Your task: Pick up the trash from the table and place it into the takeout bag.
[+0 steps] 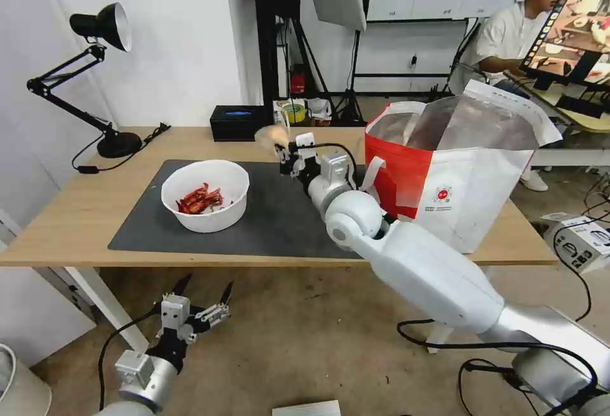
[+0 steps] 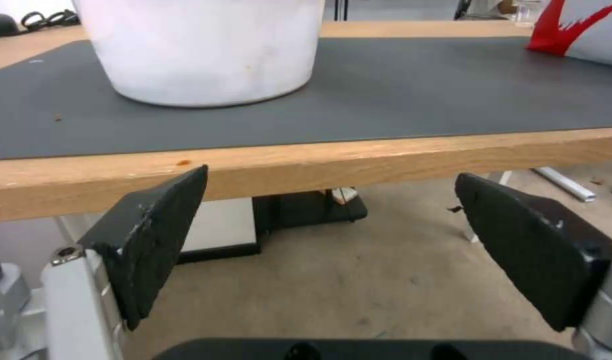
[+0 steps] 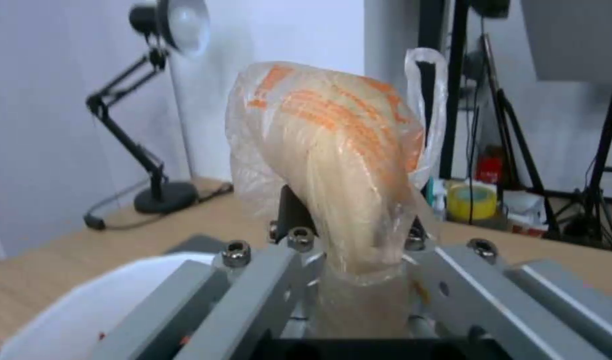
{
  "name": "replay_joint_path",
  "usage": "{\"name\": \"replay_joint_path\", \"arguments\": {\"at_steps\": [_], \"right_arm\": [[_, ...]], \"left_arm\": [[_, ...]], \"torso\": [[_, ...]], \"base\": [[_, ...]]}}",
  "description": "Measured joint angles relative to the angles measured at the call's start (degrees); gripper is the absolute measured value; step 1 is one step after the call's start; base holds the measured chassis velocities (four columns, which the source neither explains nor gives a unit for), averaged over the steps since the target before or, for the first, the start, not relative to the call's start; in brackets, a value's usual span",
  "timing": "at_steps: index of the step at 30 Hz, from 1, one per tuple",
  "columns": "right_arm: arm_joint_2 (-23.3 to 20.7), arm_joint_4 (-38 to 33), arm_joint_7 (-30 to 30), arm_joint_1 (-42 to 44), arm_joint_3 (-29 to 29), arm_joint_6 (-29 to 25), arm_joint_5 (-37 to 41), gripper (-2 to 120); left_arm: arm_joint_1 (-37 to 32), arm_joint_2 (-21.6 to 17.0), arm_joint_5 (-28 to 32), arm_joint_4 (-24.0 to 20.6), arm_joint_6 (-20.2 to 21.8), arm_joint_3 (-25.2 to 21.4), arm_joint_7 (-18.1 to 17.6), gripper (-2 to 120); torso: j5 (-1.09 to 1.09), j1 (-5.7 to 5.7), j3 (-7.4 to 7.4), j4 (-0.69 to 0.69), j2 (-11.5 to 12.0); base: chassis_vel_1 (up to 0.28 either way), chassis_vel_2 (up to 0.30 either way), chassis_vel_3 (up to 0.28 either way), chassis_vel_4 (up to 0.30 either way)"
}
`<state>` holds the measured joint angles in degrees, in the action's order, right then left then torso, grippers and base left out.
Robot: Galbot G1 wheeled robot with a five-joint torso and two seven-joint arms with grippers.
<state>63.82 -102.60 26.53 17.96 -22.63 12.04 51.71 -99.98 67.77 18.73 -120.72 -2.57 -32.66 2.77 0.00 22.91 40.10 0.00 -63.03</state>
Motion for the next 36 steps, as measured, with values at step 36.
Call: {"name": "replay_joint_path", "arguments": {"at_steps": [36], "right_arm": [[-13.8,-8.9,12.5,15.5,23.0,-4.0,-4.8,6]], "left_arm": [[1.0,0.1,-1.0,0.6,-1.0,2.3,-0.2,100]], "torso": [[0.00,0.00,0.01,0.00,0.0]], "base": [[0.000,0.000,0.000,0.000]]}}
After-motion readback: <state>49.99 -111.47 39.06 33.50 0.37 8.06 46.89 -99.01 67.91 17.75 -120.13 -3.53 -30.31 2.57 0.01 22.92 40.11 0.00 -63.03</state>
